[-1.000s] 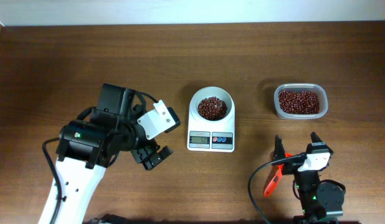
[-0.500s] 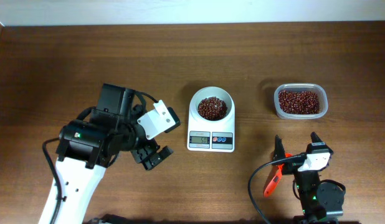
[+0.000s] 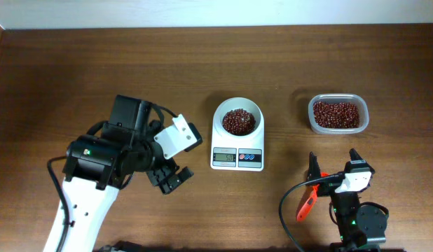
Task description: Scoop and weigh 50g on scale
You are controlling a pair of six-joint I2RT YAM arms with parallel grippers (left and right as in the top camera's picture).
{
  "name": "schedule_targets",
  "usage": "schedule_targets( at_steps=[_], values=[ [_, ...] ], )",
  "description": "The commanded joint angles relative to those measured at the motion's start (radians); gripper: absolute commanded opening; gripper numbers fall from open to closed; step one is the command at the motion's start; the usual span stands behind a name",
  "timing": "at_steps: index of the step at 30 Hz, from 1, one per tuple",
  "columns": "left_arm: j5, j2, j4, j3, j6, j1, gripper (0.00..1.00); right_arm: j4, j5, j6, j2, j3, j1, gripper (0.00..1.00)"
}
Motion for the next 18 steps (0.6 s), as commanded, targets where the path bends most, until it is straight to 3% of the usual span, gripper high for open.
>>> schedule_targets(
  at_steps=[1, 3, 10, 18],
  values=[
    [0.011, -0.003, -0.143, 0.010, 0.015, 0.006, 0.99, -0.006, 0.012, 0.011, -0.006, -0.005, 0.003, 0.99],
    [0.011, -0.022, -0.256, 0.010, 0.016, 0.006, 0.99, -0.006, 0.012, 0.011, -0.006, -0.005, 0.003, 0.99],
    [-0.023, -0.273, -0.344, 0.010, 0.015, 0.006, 0.99, -0.006, 0.012, 0.011, -0.006, -0.005, 0.003, 0.99],
    [-0.031, -0.684, -0.337, -0.020, 0.015, 0.006, 0.99, -0.006, 0.012, 0.011, -0.006, -0.005, 0.003, 0.99]
  ],
)
